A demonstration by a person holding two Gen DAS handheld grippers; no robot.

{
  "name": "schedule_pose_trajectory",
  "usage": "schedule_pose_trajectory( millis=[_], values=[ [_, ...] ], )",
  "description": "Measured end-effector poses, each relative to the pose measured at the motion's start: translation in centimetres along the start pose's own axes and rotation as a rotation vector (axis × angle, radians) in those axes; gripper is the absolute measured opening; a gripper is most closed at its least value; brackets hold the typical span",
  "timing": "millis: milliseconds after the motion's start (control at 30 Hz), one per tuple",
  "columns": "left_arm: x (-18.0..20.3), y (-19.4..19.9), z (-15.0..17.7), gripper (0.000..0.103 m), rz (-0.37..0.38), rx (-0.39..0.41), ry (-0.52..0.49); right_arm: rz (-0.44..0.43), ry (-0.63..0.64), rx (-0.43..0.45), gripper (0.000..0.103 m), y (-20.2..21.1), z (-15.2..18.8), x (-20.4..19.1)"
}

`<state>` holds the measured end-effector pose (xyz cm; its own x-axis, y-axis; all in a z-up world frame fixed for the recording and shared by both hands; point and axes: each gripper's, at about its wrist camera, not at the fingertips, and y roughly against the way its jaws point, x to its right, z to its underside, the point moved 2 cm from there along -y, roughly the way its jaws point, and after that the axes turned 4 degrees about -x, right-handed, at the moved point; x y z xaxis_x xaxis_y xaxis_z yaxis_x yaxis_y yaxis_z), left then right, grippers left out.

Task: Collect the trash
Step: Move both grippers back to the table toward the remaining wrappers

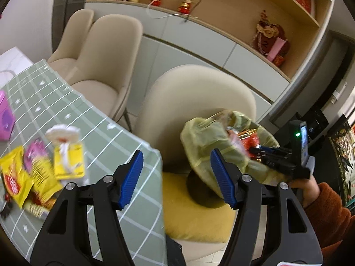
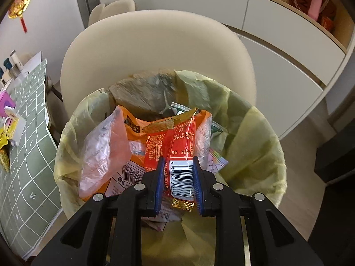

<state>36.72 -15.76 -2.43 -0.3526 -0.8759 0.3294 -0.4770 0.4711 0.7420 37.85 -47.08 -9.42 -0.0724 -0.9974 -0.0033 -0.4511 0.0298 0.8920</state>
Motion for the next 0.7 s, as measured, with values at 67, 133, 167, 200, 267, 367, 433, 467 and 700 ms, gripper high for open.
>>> schedule_pose_trajectory(
  millis=[67, 133, 167, 200, 267, 367, 433, 467, 700],
  values=[
    [-0.8, 0.4, 0.6, 0.06, -0.009, 0.004, 0.021, -0.036, -0.018, 0.03, 0.026, 0.8, 0.1, 0.0],
    [-1.6, 1.4, 1.4, 0.06, -0.023, 0.017, 0.04, -0.047, -0.029, 0.06, 0.036, 1.8, 0.7, 0.3],
    [-2.0, 1.9, 1.8, 0.06, -0.031, 0.022, 0.043, -0.042, -0.035, 0.087, 0.045, 2.6, 0.9, 0.3],
    [-2.4, 2.6, 2.3, 0.061, -0.047, 0.031, 0.043, -0.037, -0.036, 0.108, 0.05, 3.3, 1.1, 0.3],
    [-3.4, 3.9, 3.3, 0.061, -0.081, 0.05, 0.038, -0.046, -0.04, 0.157, 0.054, 5.0, 1.6, 0.0],
    [-5.5, 6.4, 4.7, 0.061, -0.145, 0.076, 0.049, -0.075, -0.035, 0.23, 0.061, 7.6, 1.7, -1.2],
    [-7.6, 8.4, 5.8, 0.061, -0.194, 0.104, 0.074, -0.09, -0.017, 0.273, 0.062, 9.0, 1.6, -2.4],
    [-9.1, 9.7, 6.5, 0.061, -0.222, 0.123, 0.097, -0.105, -0.002, 0.3, 0.063, 9.8, 1.5, -3.5],
    [-17.6, 15.9, 10.4, 0.062, -0.391, 0.201, 0.268, -0.304, 0.142, 0.381, 0.067, 12.4, 0.0, -13.1]
  ],
)
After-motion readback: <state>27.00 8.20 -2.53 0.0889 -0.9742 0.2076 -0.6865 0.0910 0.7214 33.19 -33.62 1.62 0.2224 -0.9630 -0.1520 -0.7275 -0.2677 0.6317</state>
